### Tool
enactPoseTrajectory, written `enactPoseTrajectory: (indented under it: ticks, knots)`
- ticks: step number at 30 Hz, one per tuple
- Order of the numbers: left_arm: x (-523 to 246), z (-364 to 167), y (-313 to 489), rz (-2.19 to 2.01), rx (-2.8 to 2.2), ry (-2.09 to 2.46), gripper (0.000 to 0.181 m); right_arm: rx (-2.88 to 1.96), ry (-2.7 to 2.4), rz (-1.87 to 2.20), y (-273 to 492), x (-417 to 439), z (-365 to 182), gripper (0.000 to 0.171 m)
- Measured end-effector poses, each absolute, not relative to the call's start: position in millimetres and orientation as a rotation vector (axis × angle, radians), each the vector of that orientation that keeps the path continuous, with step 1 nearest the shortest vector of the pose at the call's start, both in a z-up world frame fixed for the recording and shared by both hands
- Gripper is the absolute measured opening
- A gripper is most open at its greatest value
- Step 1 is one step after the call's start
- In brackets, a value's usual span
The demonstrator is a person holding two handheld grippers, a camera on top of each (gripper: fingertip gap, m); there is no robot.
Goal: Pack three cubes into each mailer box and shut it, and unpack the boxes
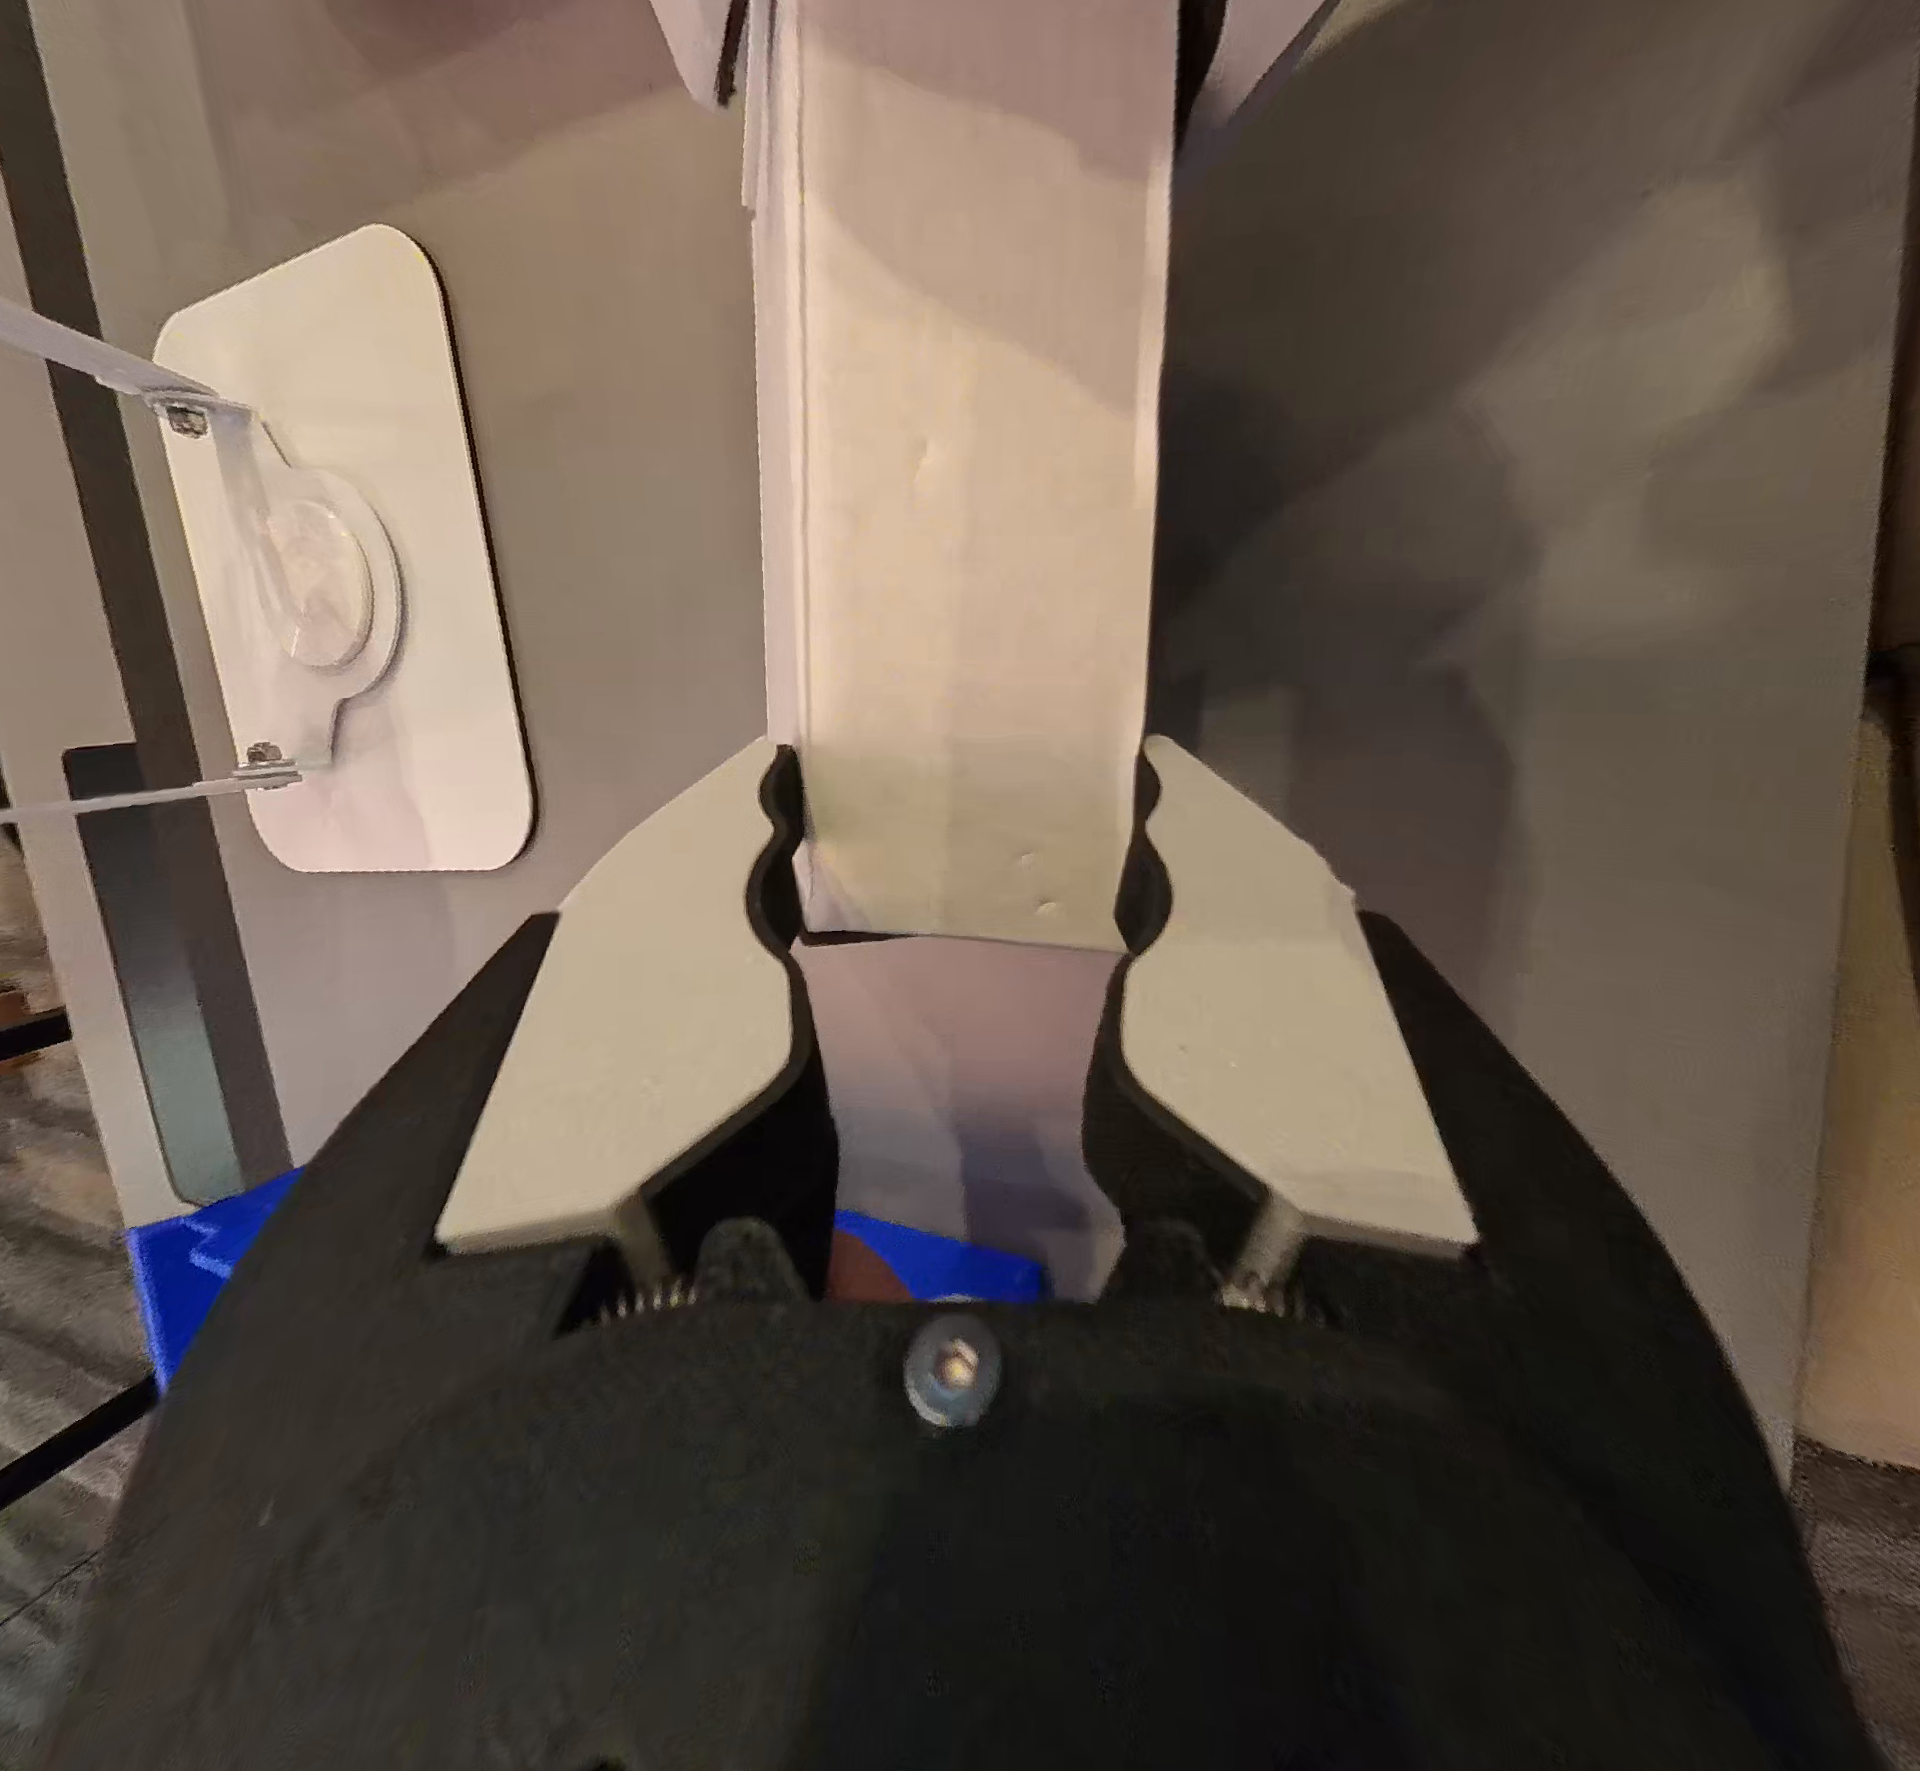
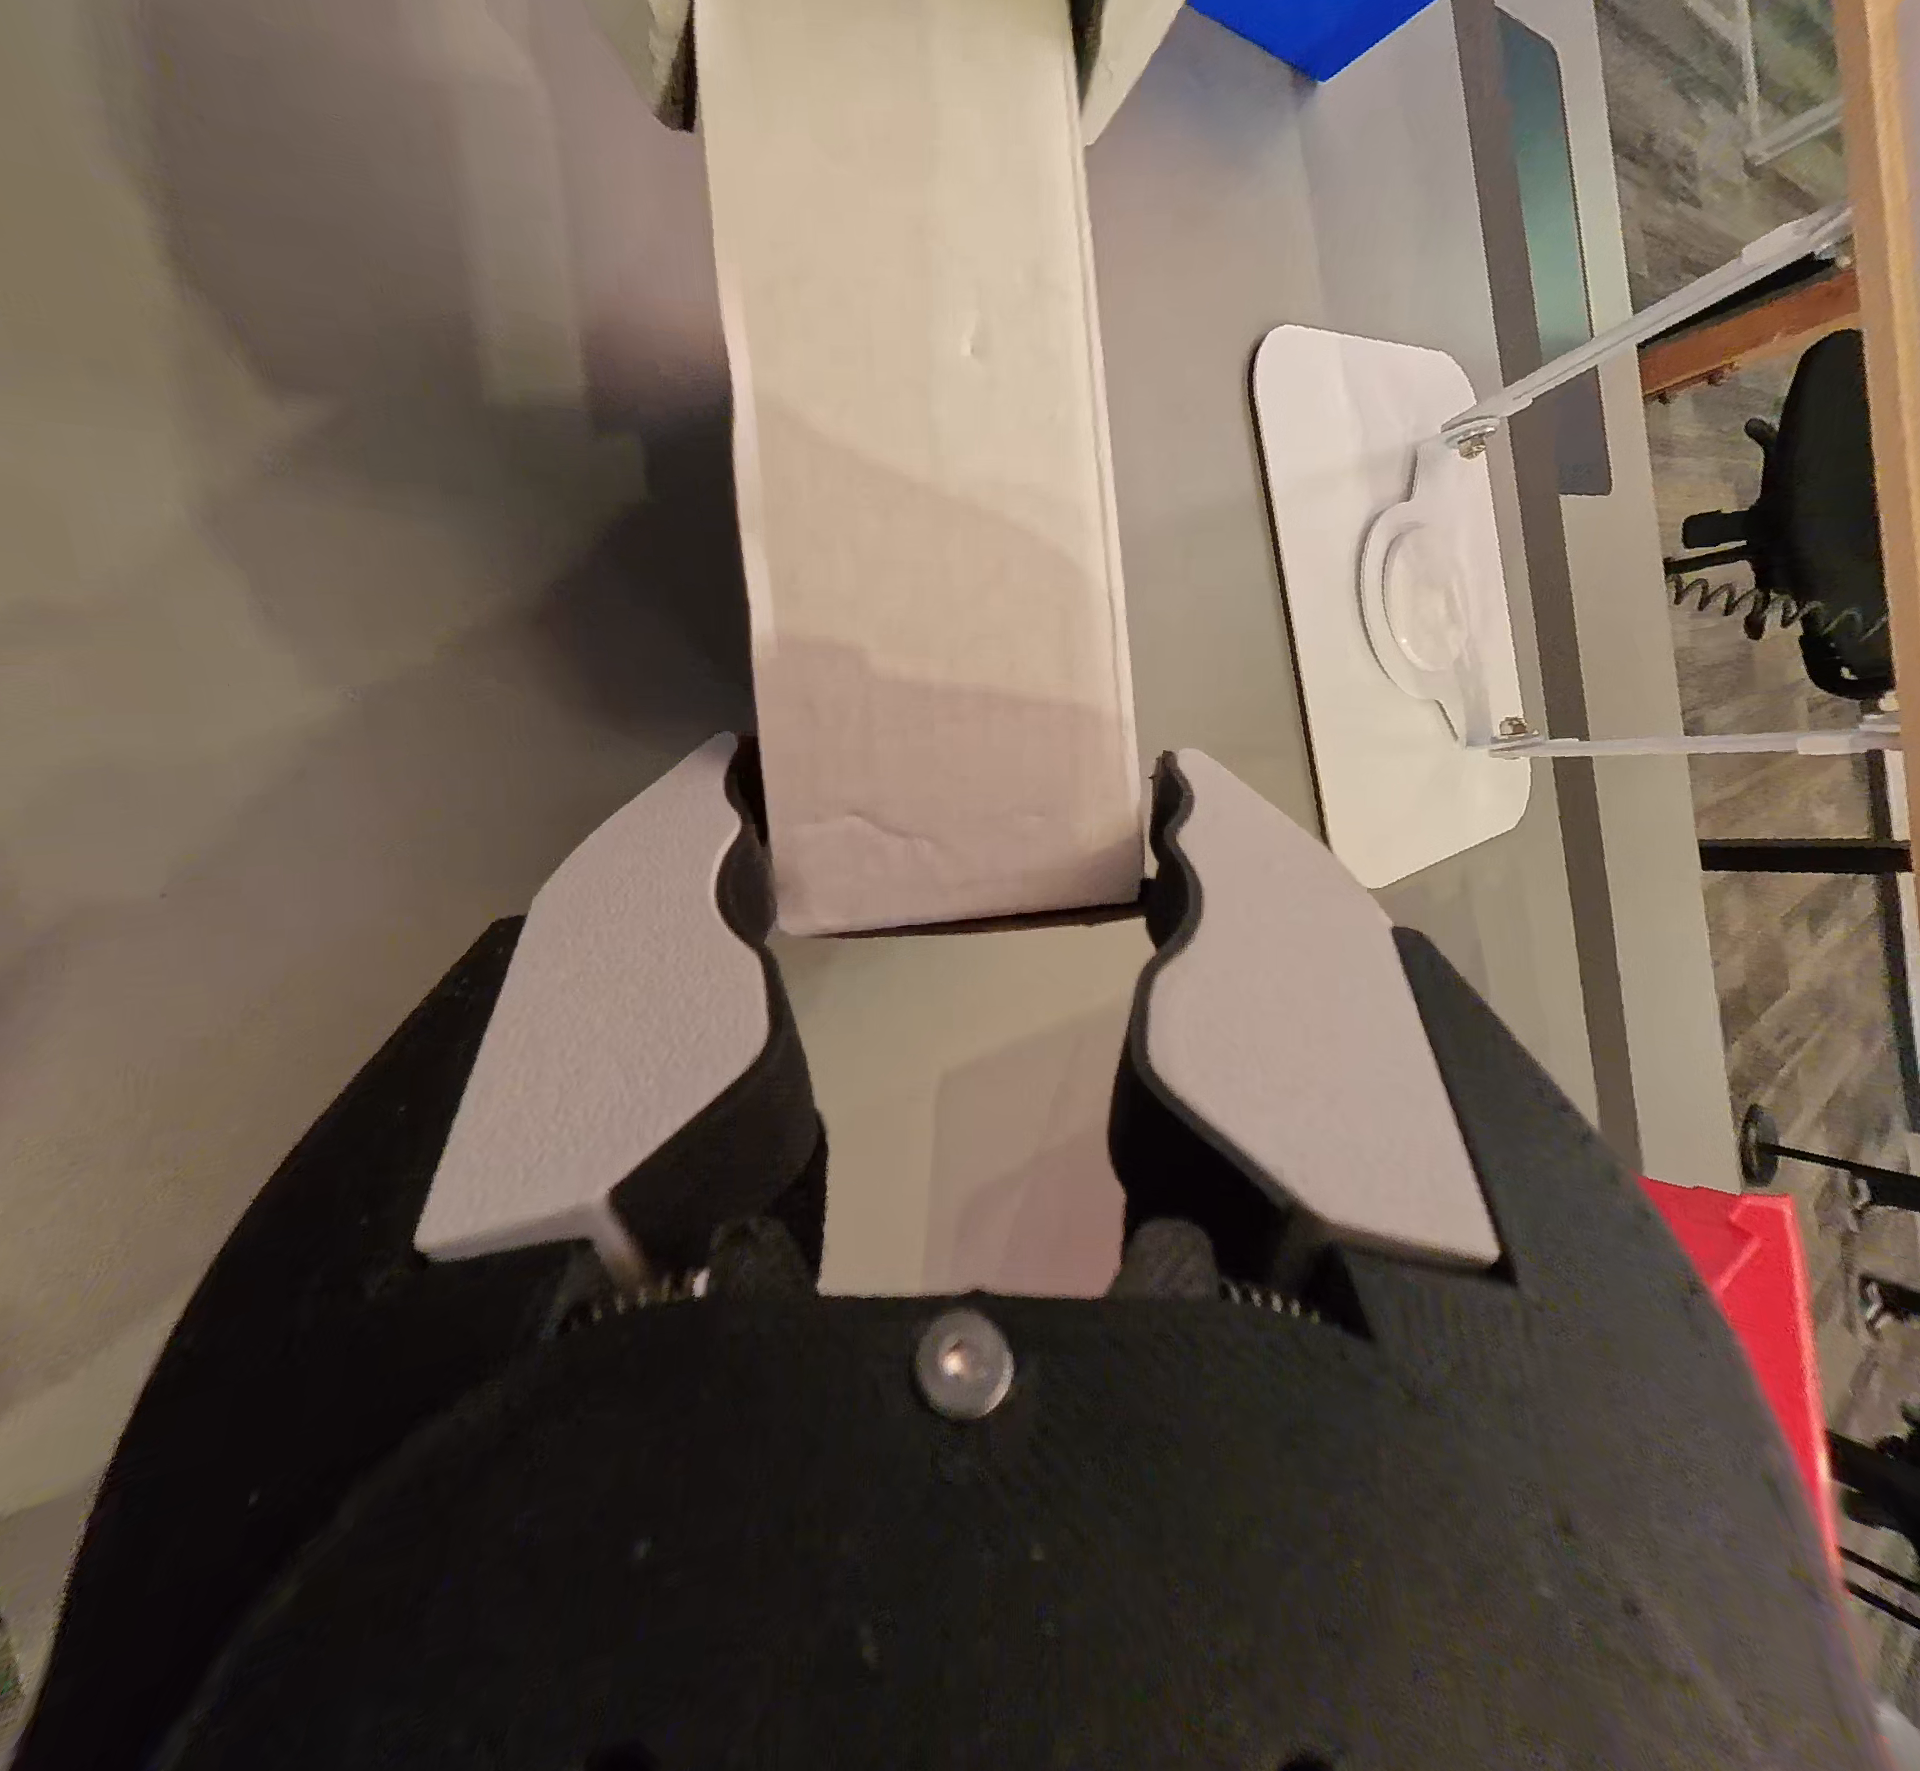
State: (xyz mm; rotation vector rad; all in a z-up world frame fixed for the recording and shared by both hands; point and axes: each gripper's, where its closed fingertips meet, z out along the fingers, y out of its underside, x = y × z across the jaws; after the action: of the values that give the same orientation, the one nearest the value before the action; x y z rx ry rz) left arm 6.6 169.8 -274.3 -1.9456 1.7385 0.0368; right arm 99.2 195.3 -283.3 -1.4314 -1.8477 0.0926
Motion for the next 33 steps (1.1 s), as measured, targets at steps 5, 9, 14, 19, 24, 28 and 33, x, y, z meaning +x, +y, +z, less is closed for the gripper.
enactPoseTrajectory:
  ticks: [5,9,14,19,24,28,33]
  knots:
    - [6.6,-274.5,169.5,0.038,-1.954,1.737,0.059,-1.374,-1.848,0.125,184.7,90.5,-270.2,0.061]
    - [6.3,-274.8,168.7,0.04,-1.947,1.752,0.059,-1.362,-1.854,0.13,181.8,89.9,-267.9,0.058]
    - [5.7,-275.7,168.5,0.091,-1.929,1.777,0.059,-1.432,-1.846,0.277,178.6,89.6,-265.2,0.057]
    - [6.7,-275.6,170.0,0.084,-1.935,1.76,0.059,-1.512,-1.847,0.429,179.8,89.7,-262.2,0.056]
    - [6.3,-275.8,173.2,0.113,-1.931,1.757,0.059,-1.583,-1.852,0.545,181.0,89.2,-259.4,0.056]
    - [6.7,-275.7,173.0,0.112,-1.93,1.754,0.058,-1.643,-1.849,0.629,179.8,89.2,-257.5,0.056]
    - [6.7,-275.6,173.1,0.107,-1.941,1.751,0.058,-1.626,-1.852,0.619,179.8,88.9,-257.3,0.057]
